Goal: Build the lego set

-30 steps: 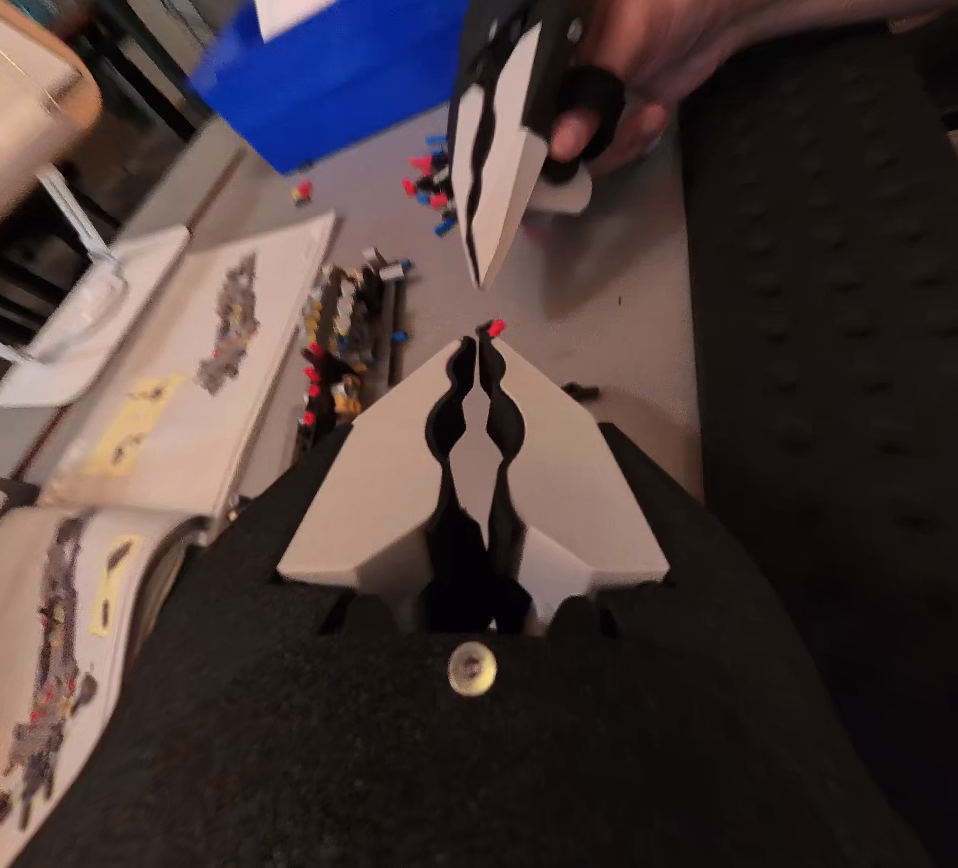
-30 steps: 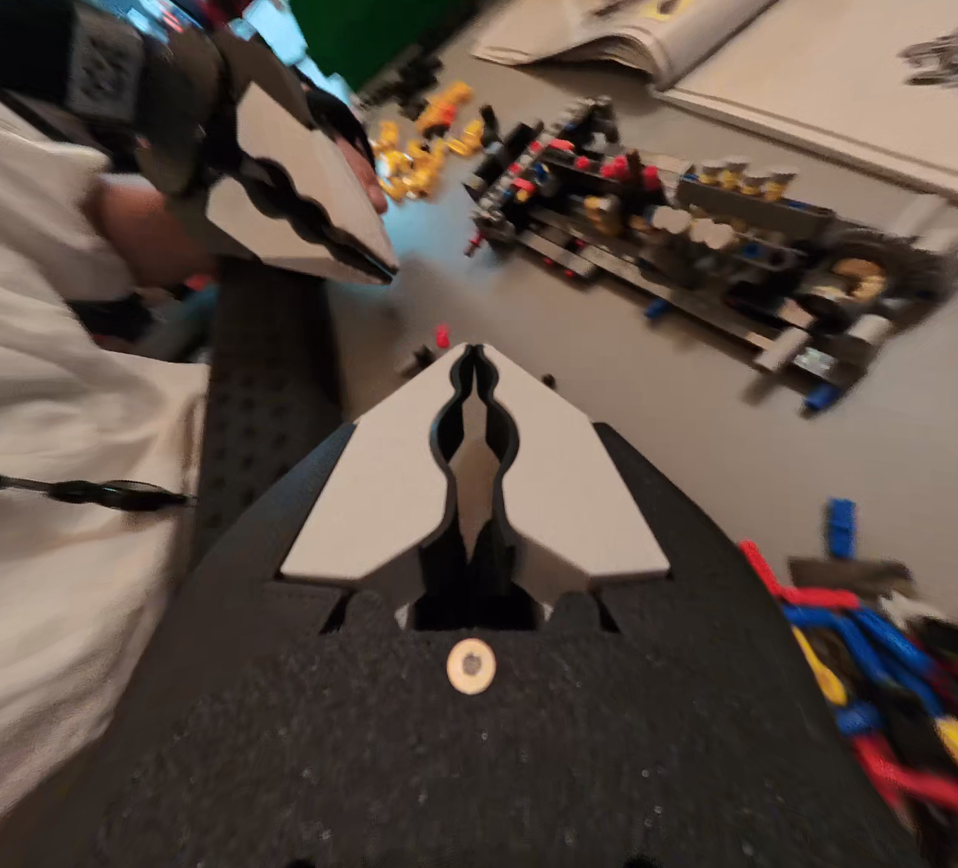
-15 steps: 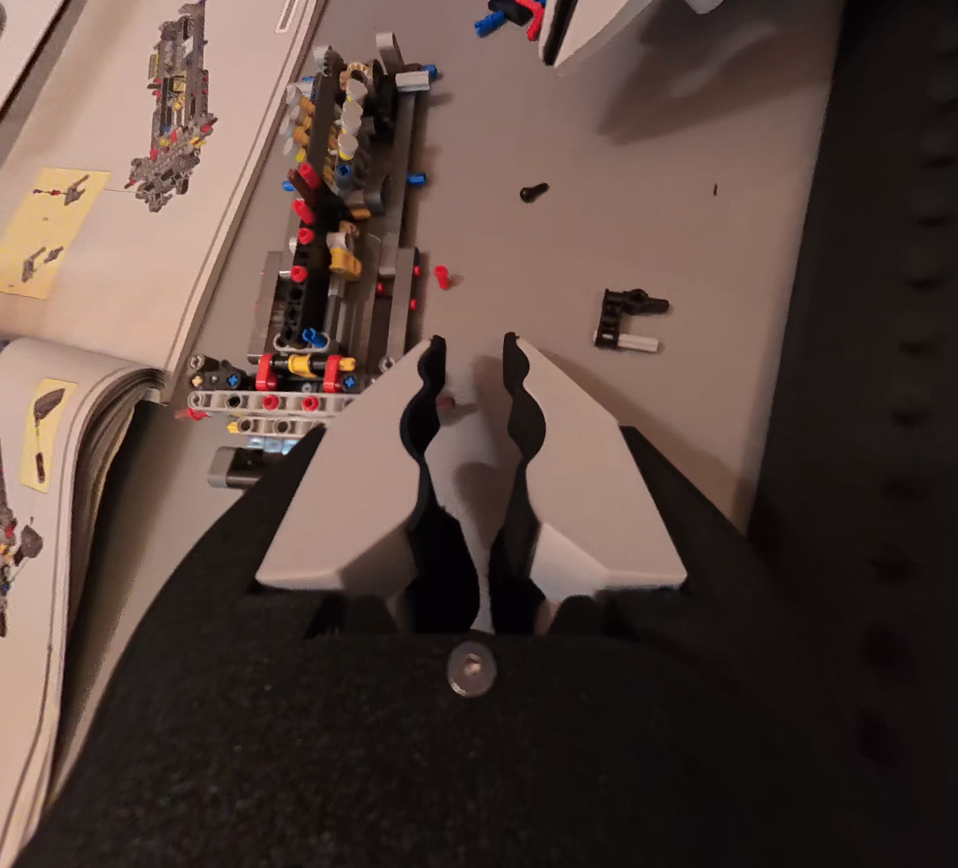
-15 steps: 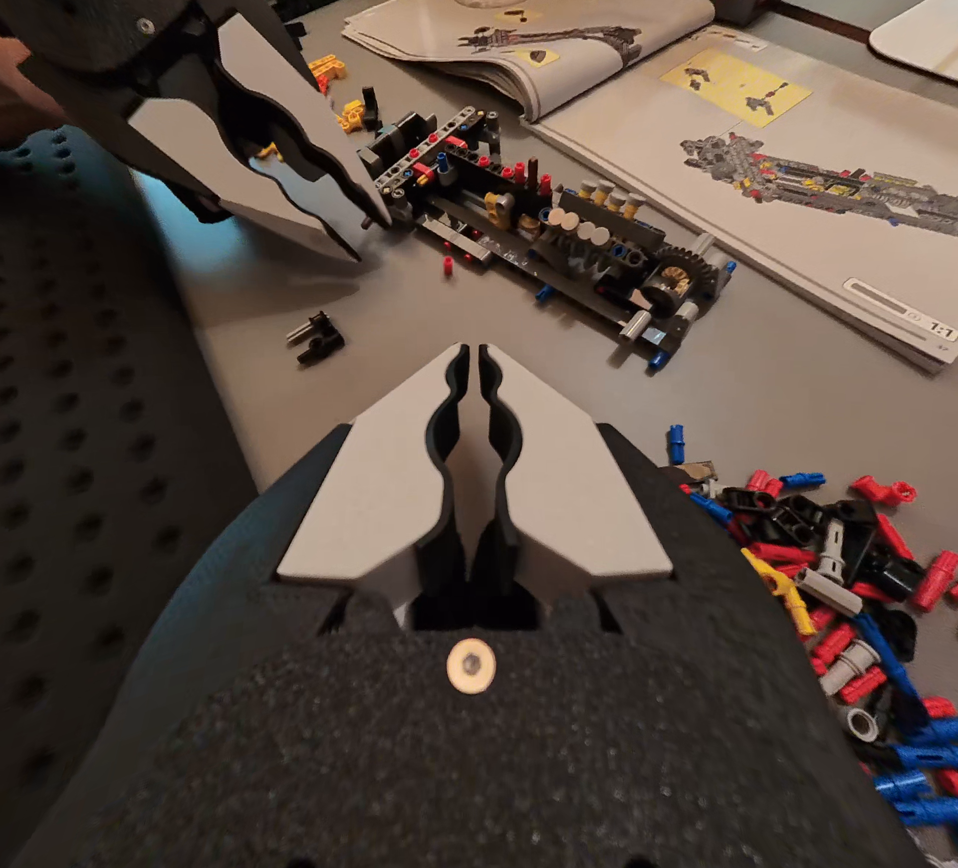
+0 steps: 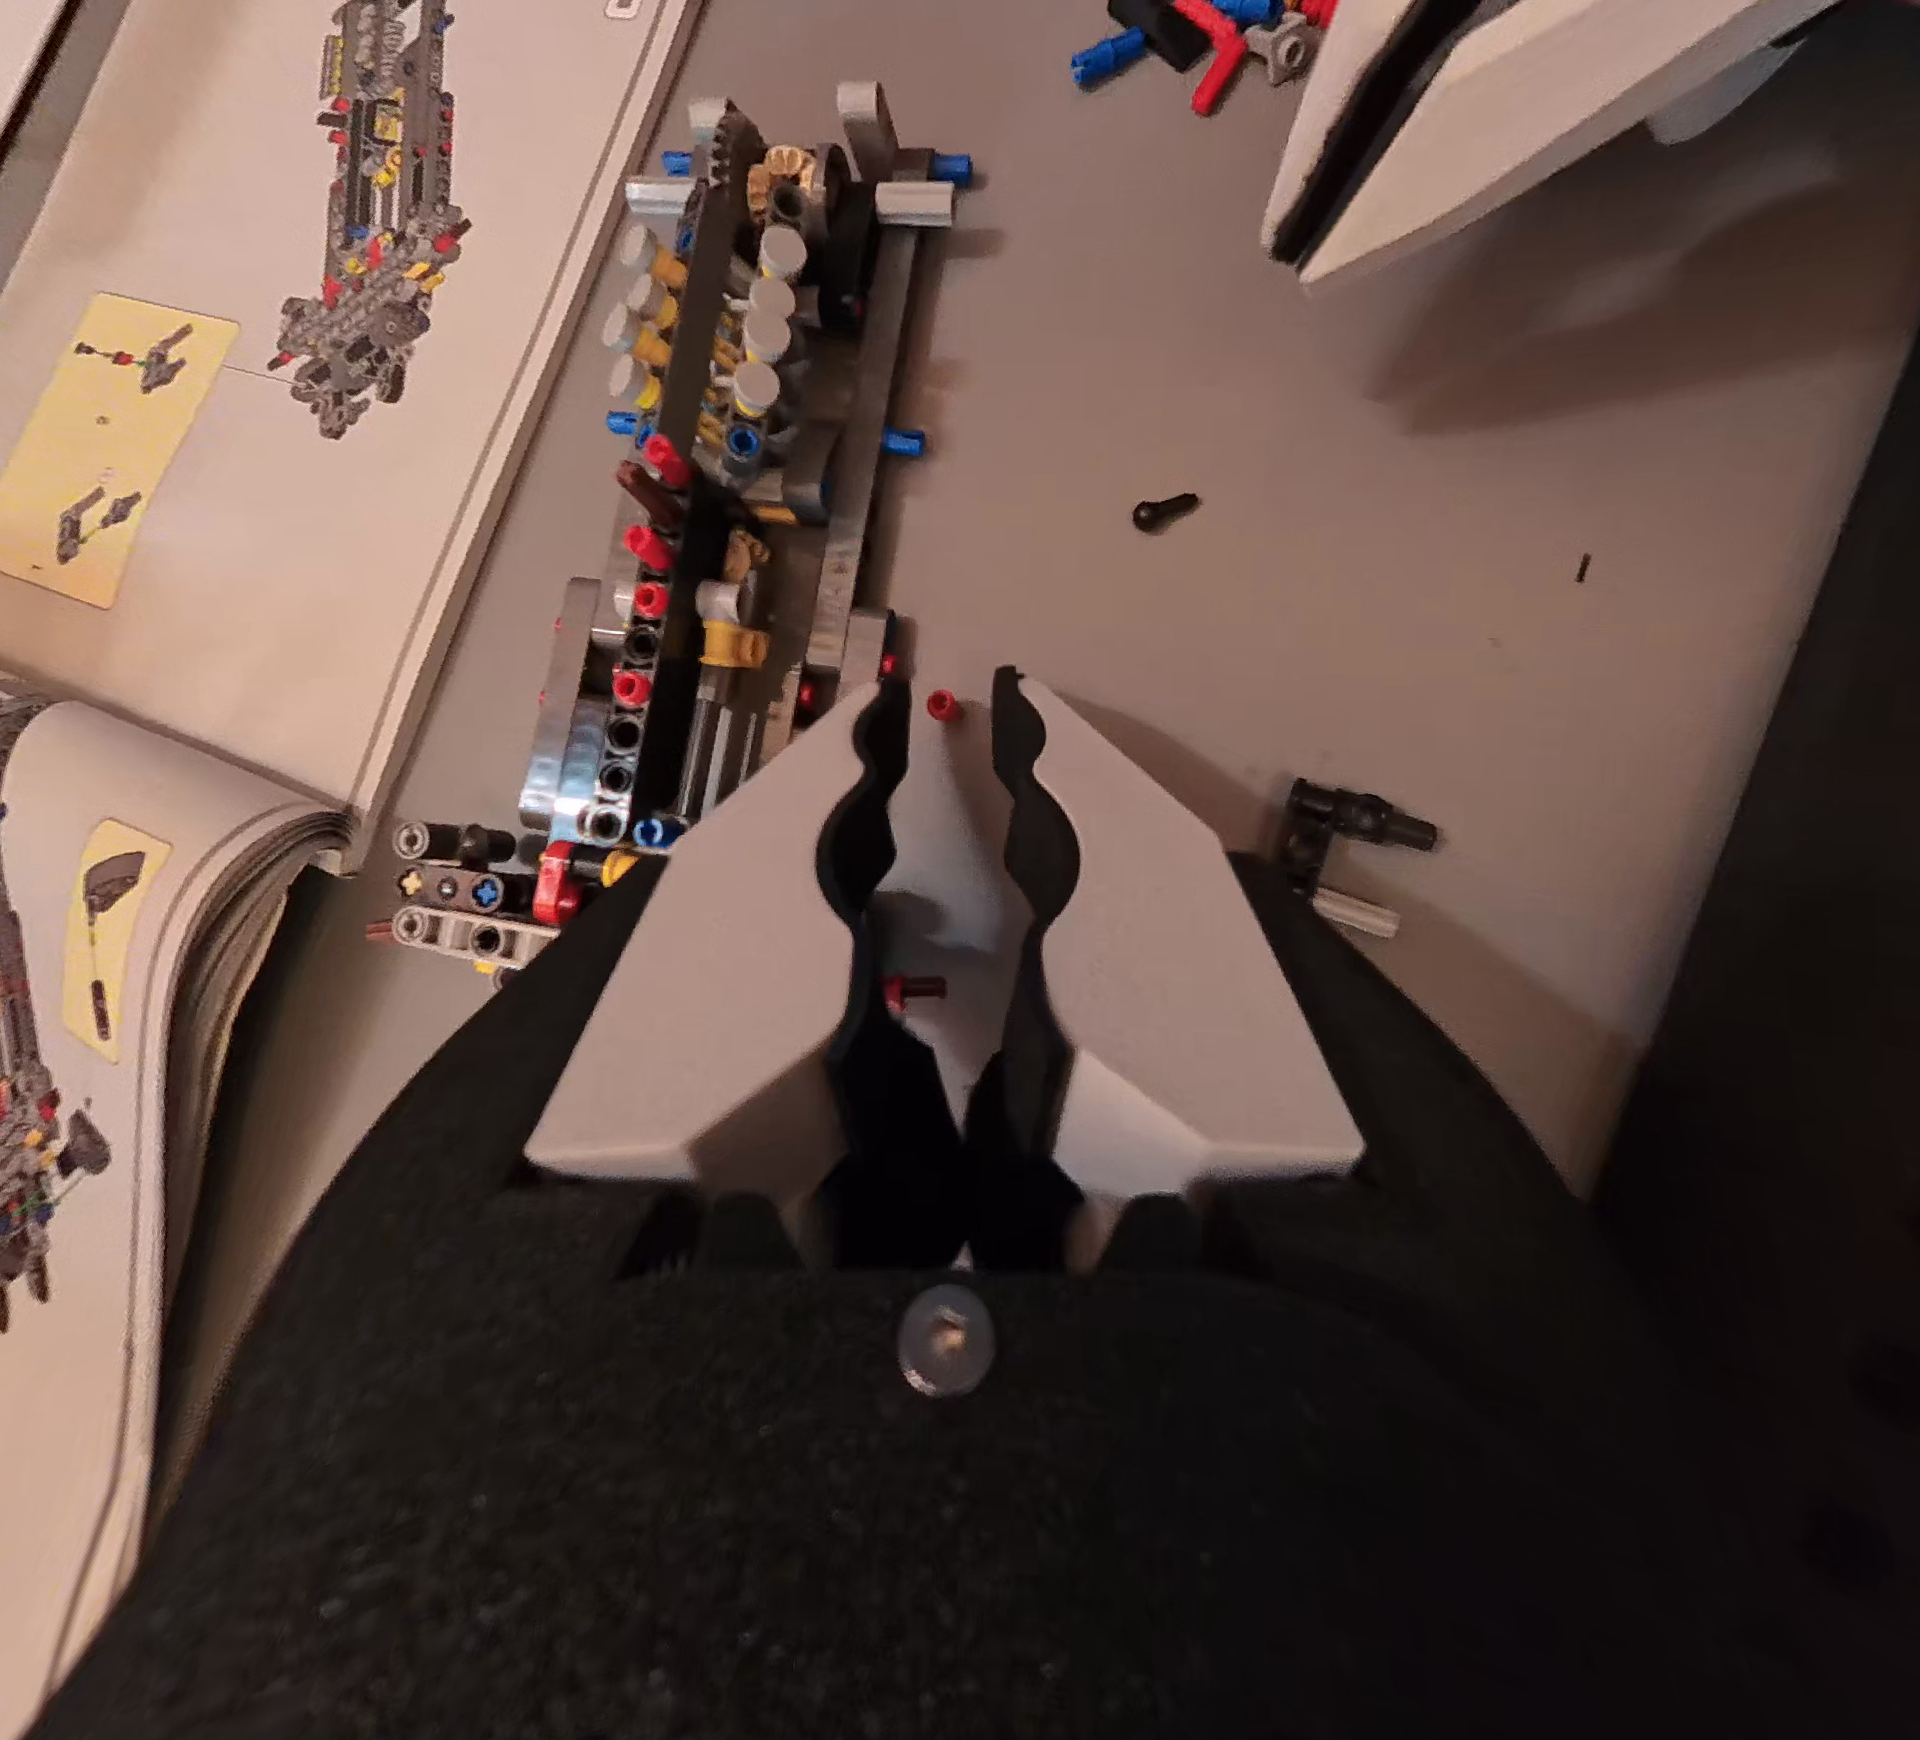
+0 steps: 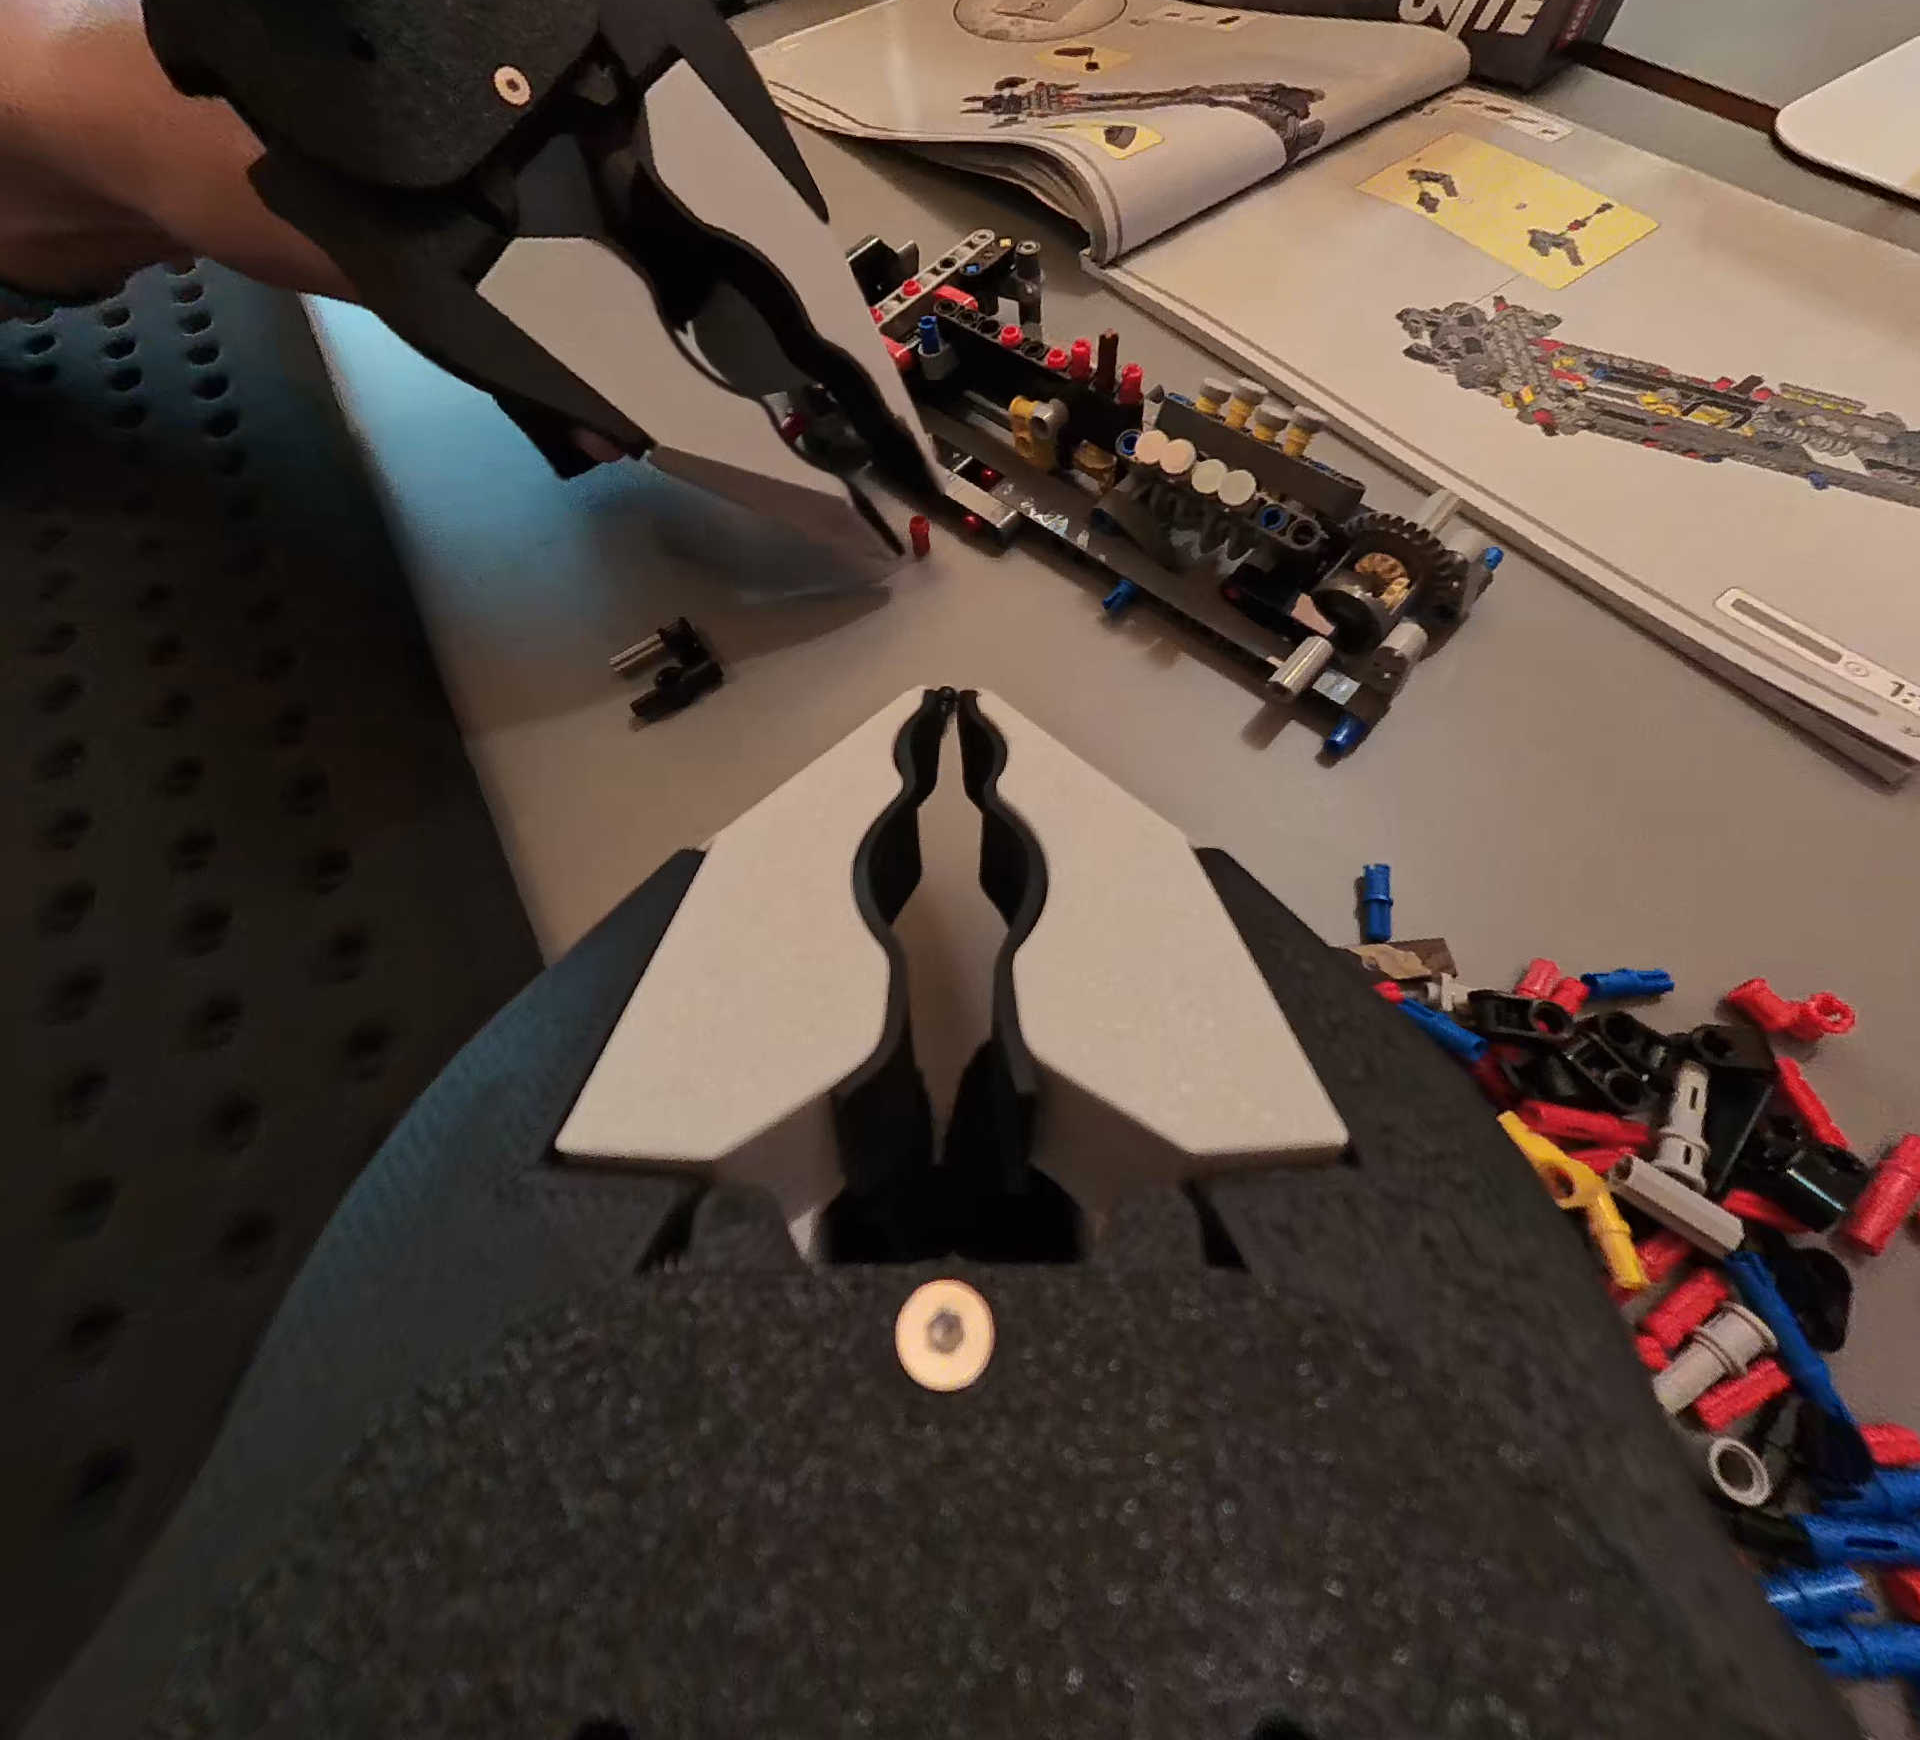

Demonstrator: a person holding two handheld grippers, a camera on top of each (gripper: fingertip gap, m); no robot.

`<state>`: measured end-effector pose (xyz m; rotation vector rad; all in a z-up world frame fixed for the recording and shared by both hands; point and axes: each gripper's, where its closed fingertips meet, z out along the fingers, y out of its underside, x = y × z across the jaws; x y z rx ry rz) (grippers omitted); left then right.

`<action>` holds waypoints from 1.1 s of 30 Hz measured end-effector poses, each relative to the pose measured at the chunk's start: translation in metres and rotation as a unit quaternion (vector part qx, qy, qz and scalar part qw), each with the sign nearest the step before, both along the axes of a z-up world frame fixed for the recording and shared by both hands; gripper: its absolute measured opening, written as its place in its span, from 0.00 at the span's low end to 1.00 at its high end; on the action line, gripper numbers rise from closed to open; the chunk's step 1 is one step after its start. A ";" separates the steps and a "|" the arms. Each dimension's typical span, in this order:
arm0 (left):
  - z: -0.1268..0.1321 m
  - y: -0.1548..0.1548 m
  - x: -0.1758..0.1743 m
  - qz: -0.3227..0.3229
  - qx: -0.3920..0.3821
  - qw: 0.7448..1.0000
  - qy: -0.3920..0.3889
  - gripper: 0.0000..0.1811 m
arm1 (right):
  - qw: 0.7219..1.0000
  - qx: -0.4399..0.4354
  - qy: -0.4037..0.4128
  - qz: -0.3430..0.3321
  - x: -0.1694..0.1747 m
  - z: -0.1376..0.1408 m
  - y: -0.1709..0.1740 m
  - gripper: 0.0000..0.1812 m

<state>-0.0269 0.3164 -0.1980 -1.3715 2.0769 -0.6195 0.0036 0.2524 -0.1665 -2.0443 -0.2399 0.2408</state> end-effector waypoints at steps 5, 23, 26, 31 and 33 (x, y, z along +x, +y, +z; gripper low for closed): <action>-0.001 0.005 0.001 -0.001 0.027 1.000 0.012 0.07 | 1.000 0.002 0.006 0.004 -0.001 0.001 -0.001 0.01; 0.061 -0.027 0.007 -0.122 0.136 0.970 -0.157 0.02 | 0.966 0.036 0.249 0.050 -0.037 0.045 0.020 0.18; 0.072 -0.030 0.004 -0.131 0.145 0.963 -0.186 0.02 | 0.961 0.031 0.272 0.044 -0.039 0.045 0.026 0.19; 0.075 -0.037 -0.003 -0.147 0.154 0.957 -0.196 0.02 | 0.955 0.039 0.284 0.071 -0.049 0.053 0.028 0.17; 0.075 -0.038 -0.004 -0.148 0.158 0.956 -0.198 0.02 | 0.951 0.035 0.295 0.083 -0.054 0.054 0.028 0.18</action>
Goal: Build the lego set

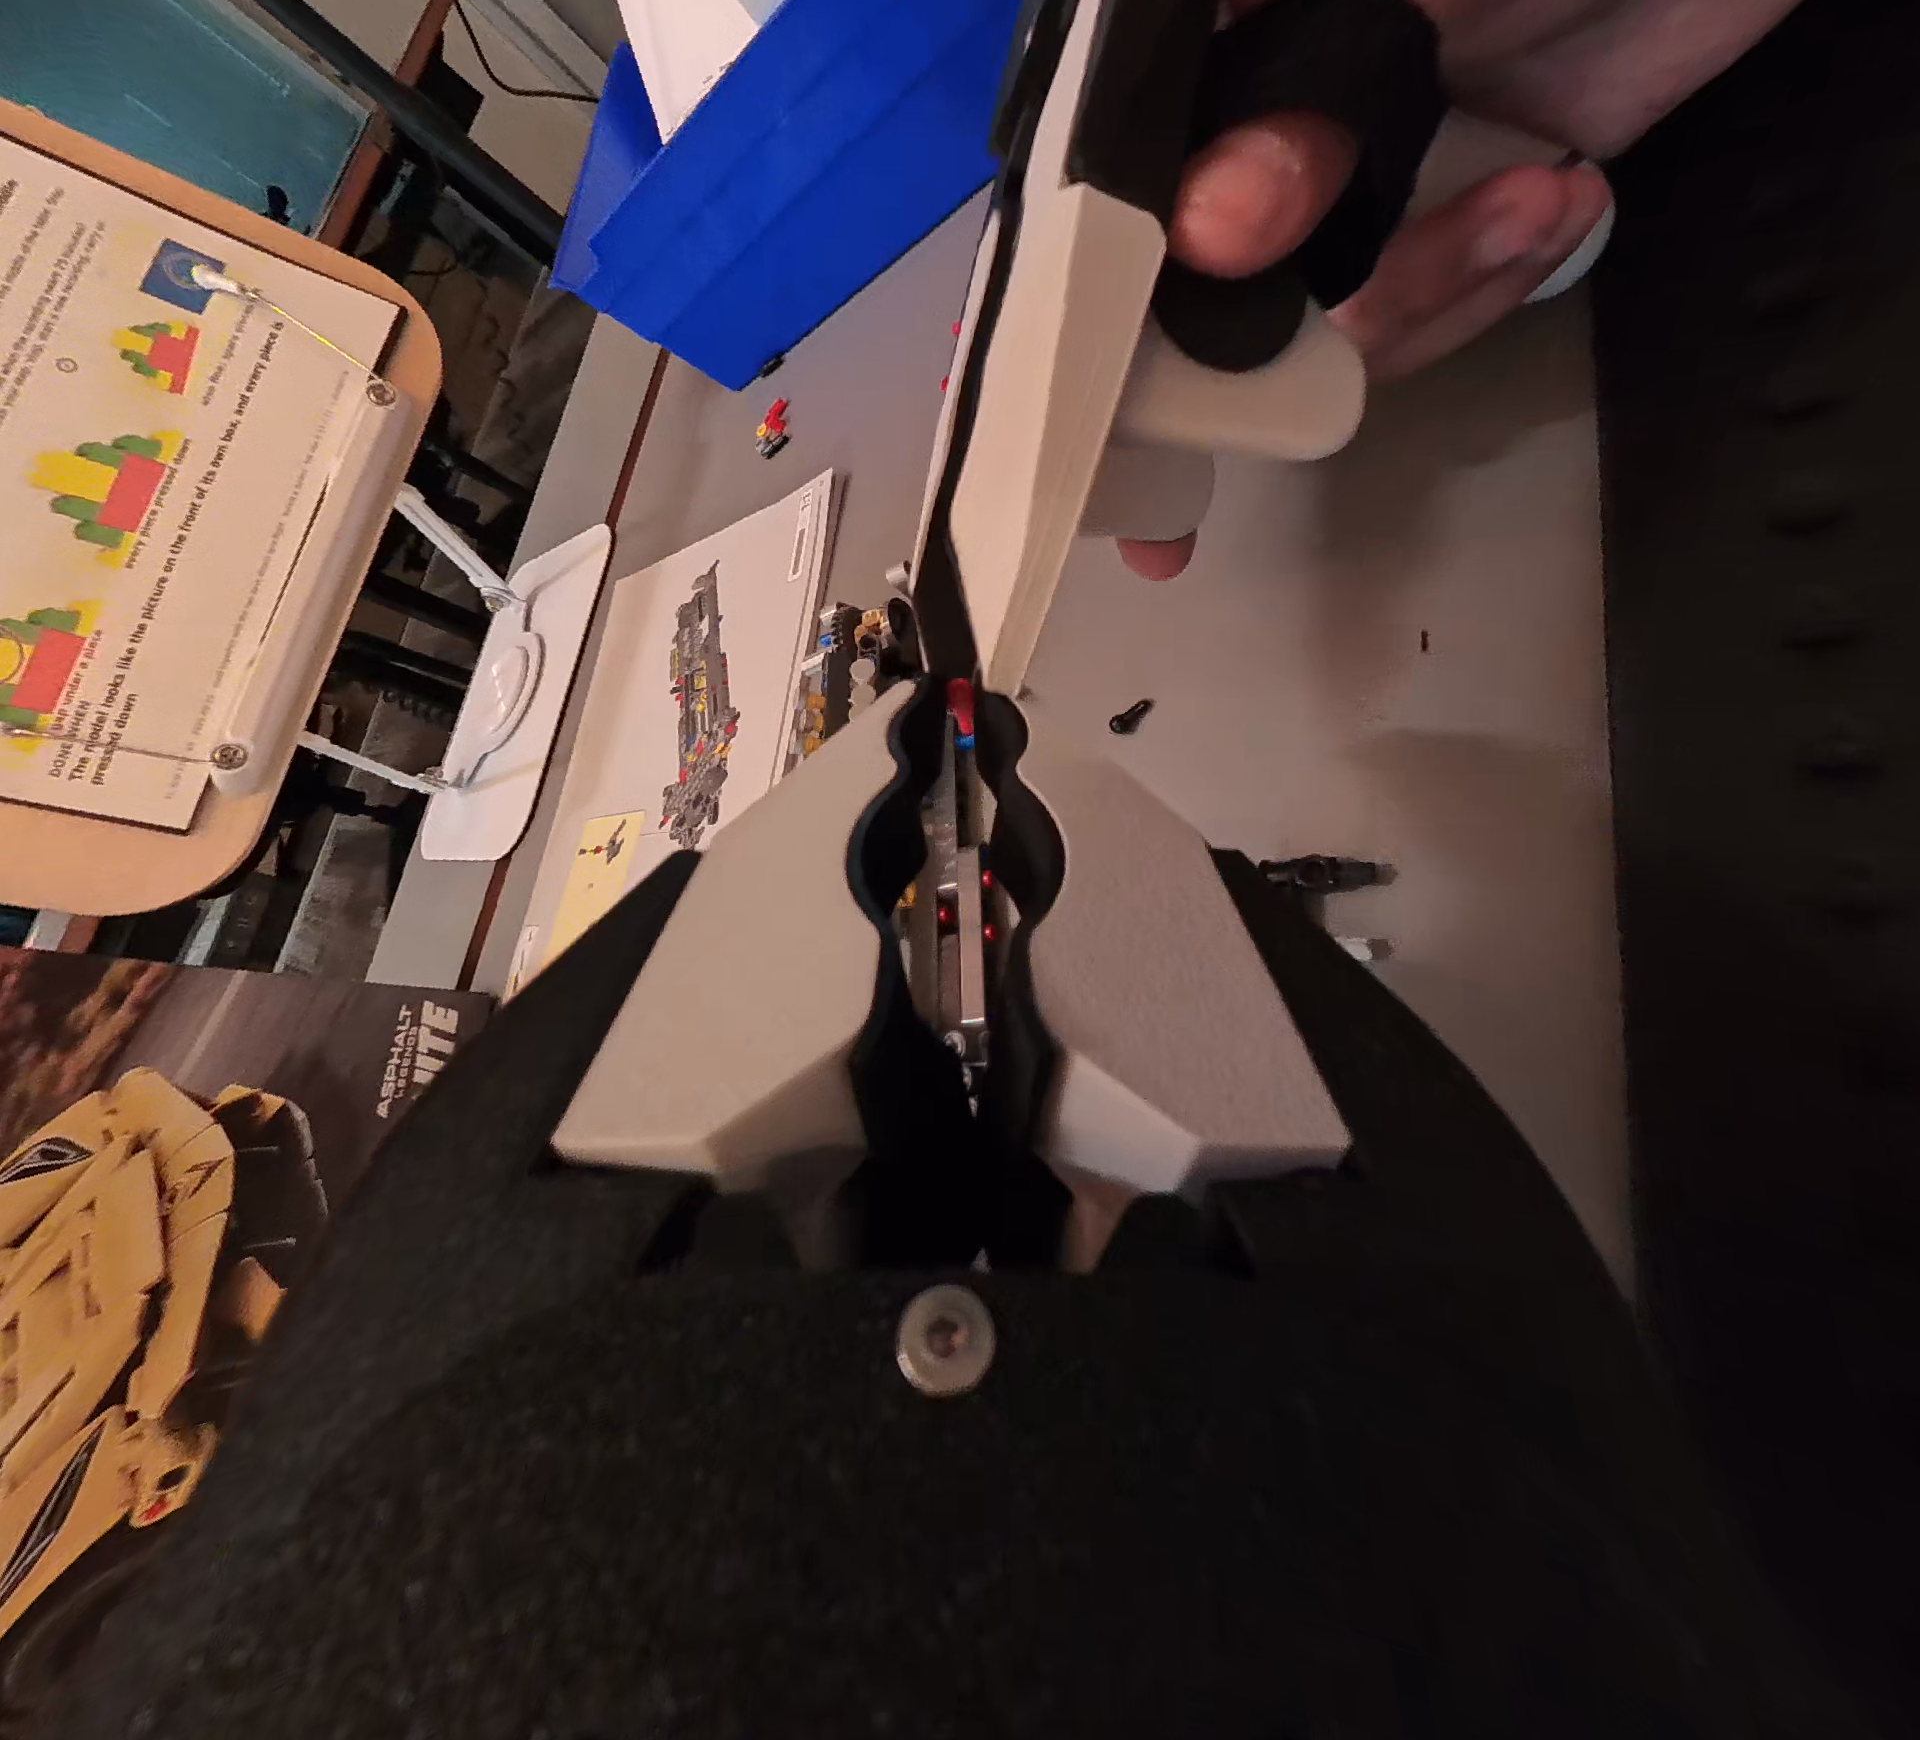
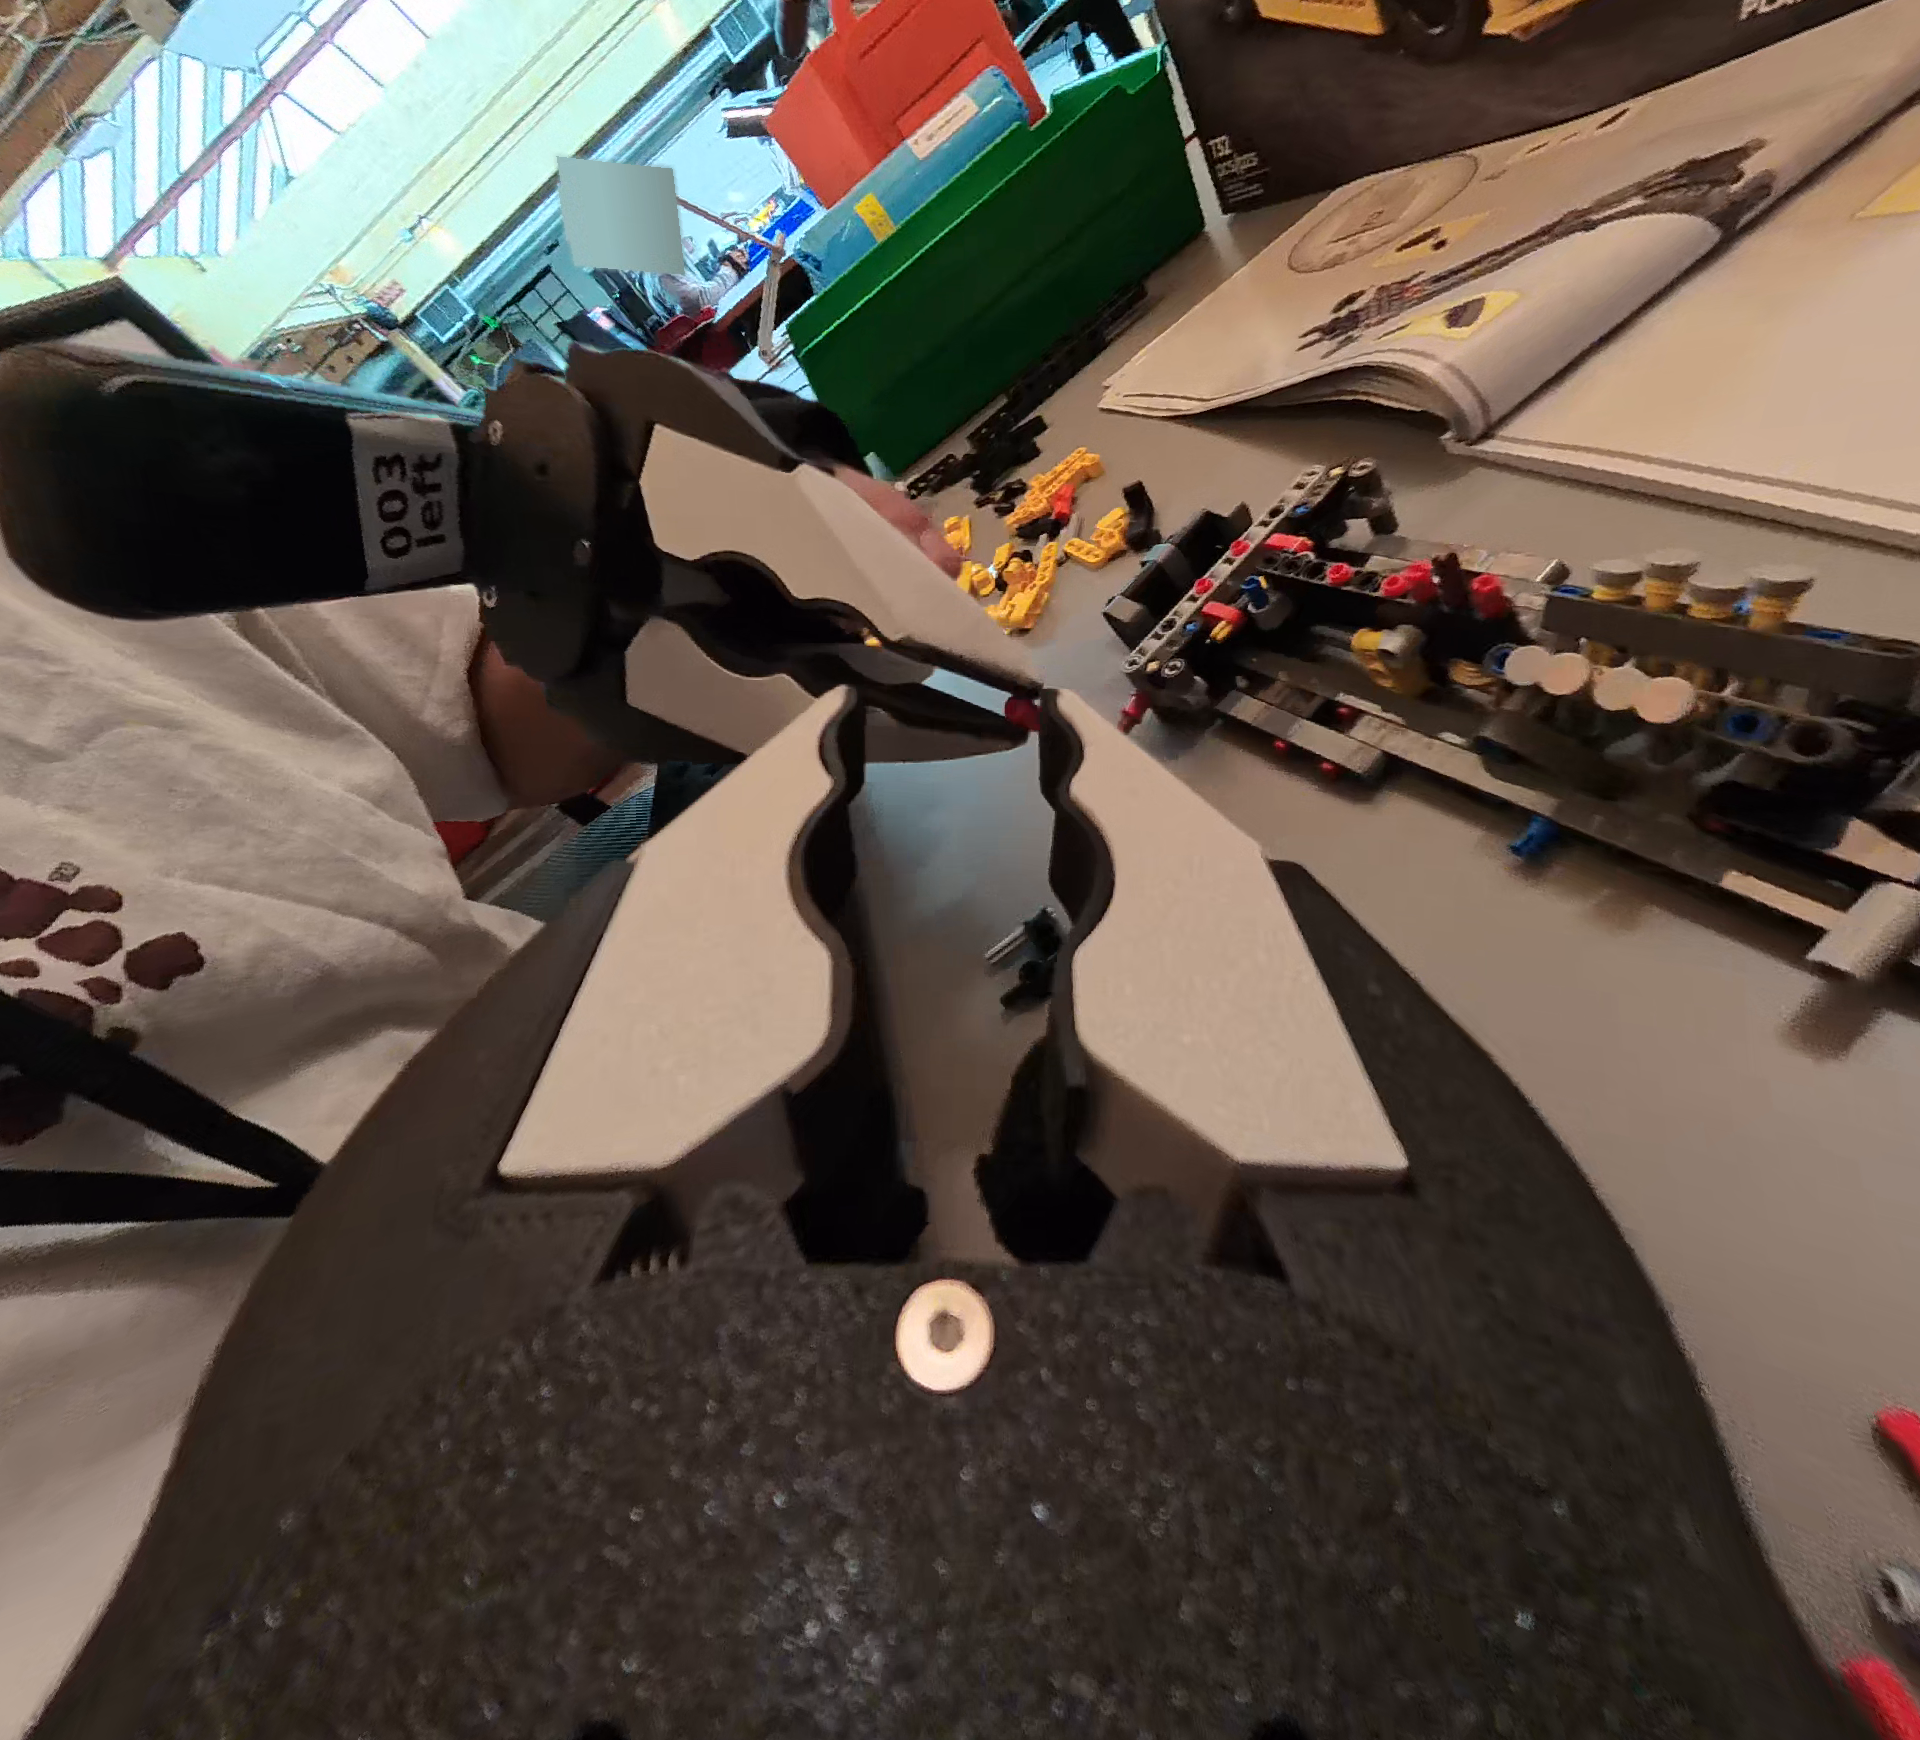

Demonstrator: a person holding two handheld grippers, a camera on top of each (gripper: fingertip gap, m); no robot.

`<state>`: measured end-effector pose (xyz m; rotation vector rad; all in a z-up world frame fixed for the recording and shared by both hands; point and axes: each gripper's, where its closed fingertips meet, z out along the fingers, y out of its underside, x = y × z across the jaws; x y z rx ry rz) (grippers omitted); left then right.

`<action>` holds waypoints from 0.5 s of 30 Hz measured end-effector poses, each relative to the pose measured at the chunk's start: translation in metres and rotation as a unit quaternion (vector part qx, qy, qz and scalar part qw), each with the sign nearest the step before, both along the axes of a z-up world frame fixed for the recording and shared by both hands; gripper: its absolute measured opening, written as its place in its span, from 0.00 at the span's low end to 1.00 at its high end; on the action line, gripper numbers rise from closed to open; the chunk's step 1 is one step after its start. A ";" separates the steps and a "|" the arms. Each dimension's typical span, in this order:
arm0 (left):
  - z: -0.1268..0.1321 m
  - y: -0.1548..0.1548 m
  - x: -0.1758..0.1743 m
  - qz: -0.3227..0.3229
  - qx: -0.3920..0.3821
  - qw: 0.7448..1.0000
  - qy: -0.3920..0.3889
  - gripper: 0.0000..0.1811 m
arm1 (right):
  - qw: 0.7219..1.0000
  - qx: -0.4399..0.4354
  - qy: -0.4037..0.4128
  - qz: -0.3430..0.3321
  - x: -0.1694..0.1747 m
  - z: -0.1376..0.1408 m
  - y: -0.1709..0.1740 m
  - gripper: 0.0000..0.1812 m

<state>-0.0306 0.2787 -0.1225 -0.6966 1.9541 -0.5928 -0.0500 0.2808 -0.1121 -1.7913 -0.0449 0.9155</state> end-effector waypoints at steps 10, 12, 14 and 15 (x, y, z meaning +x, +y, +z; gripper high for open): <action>0.008 -0.009 -0.005 -0.020 -0.007 1.000 -0.023 0.01 | 0.995 -0.001 0.093 0.045 0.001 0.007 -0.011 0.18; 0.010 -0.014 -0.006 -0.035 -0.008 0.999 -0.027 0.02 | 0.991 -0.009 0.113 0.071 -0.004 0.008 -0.015 0.17; 0.009 -0.018 -0.007 -0.045 -0.010 0.999 -0.026 0.02 | 0.987 -0.010 0.125 0.096 -0.010 0.010 -0.018 0.18; 0.010 -0.019 -0.007 -0.047 -0.011 0.998 -0.028 0.02 | 0.986 -0.010 0.131 0.100 -0.011 0.012 -0.019 0.18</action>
